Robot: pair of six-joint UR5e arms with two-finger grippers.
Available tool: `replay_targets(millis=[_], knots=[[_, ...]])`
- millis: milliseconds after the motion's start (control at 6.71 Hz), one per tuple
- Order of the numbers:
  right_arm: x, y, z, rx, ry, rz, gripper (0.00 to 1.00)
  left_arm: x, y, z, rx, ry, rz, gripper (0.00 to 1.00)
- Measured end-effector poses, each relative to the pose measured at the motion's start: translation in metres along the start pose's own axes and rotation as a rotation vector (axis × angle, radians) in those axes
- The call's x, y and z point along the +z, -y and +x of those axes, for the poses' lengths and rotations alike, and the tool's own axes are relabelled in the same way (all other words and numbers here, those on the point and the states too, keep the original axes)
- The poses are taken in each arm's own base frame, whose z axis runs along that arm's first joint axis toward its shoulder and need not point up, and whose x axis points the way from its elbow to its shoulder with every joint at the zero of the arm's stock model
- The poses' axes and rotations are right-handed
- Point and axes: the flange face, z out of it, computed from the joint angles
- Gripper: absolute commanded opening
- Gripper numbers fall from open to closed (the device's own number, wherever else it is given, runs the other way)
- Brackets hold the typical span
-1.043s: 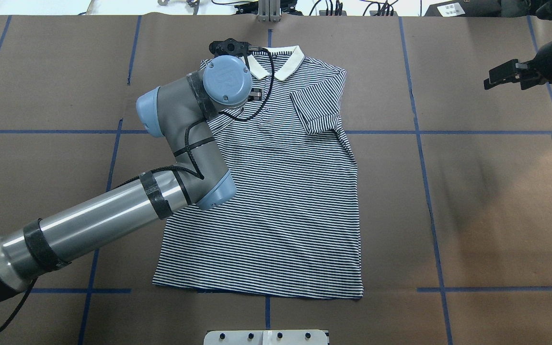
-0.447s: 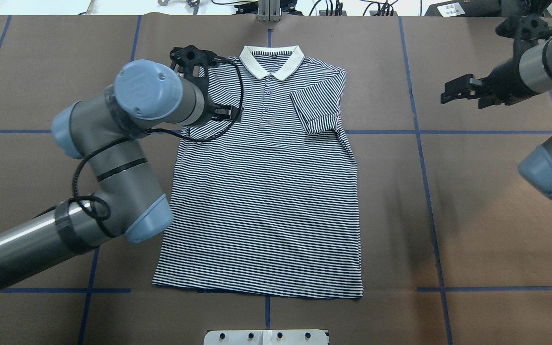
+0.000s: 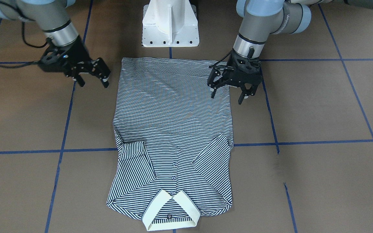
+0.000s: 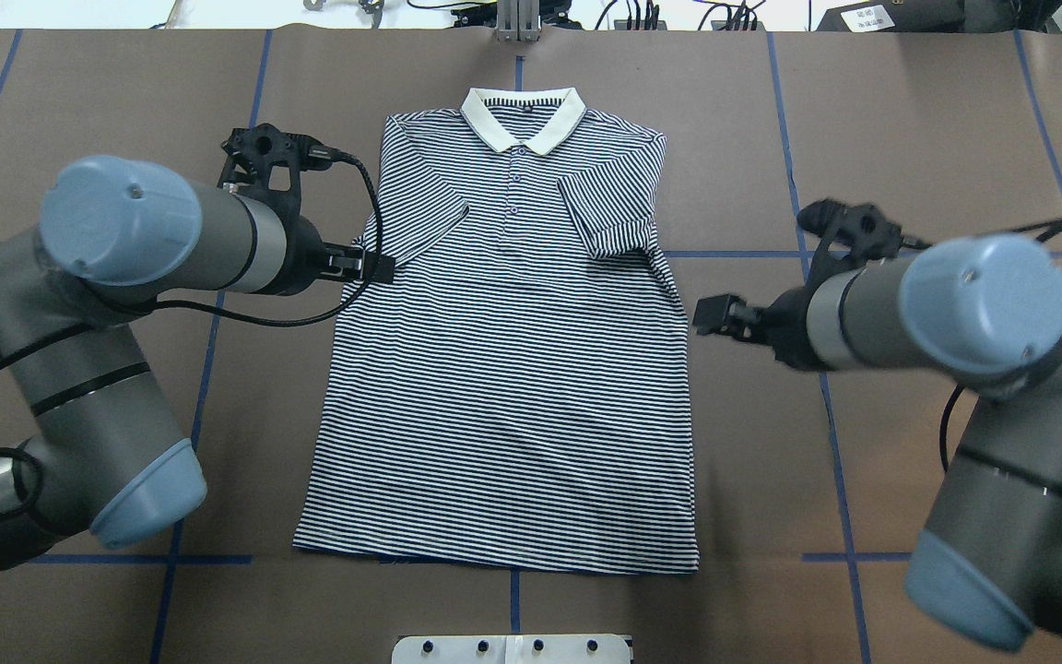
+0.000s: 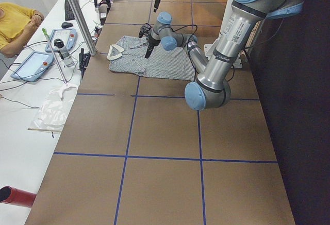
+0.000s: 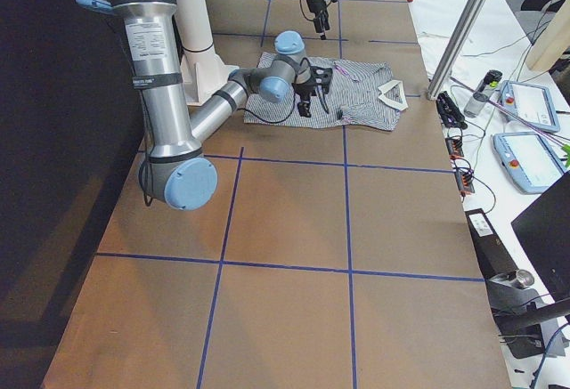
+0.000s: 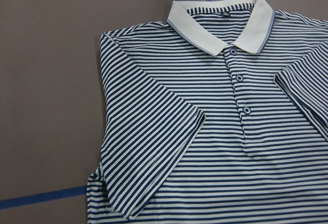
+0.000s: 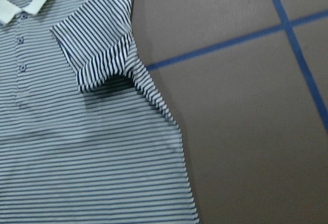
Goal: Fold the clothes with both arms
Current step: 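Move both grippers down to the shirt hem corners nearest the robot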
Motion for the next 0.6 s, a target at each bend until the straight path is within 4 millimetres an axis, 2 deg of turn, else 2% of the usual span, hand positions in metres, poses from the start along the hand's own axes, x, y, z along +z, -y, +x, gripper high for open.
replay_targets(millis=[149,298,447,596], knots=[[-0.003,-0.06,-0.011,0.059,-0.007,0.006,0.9,-0.015,-0.024,-0.006,-0.033,-0.027,-0.032,1.0],[-0.001,-0.096,-0.013,0.086,-0.016,0.012,0.9,-0.014,-0.054,-0.009,-0.075,-0.024,-0.067,0.9],[0.002,-0.114,-0.012,0.089,-0.027,0.018,0.9,-0.001,-0.089,-0.01,-0.128,0.008,-0.093,0.81],[0.004,-0.122,-0.01,0.086,-0.035,0.02,0.9,0.013,-0.128,-0.01,-0.177,0.048,-0.114,0.78]])
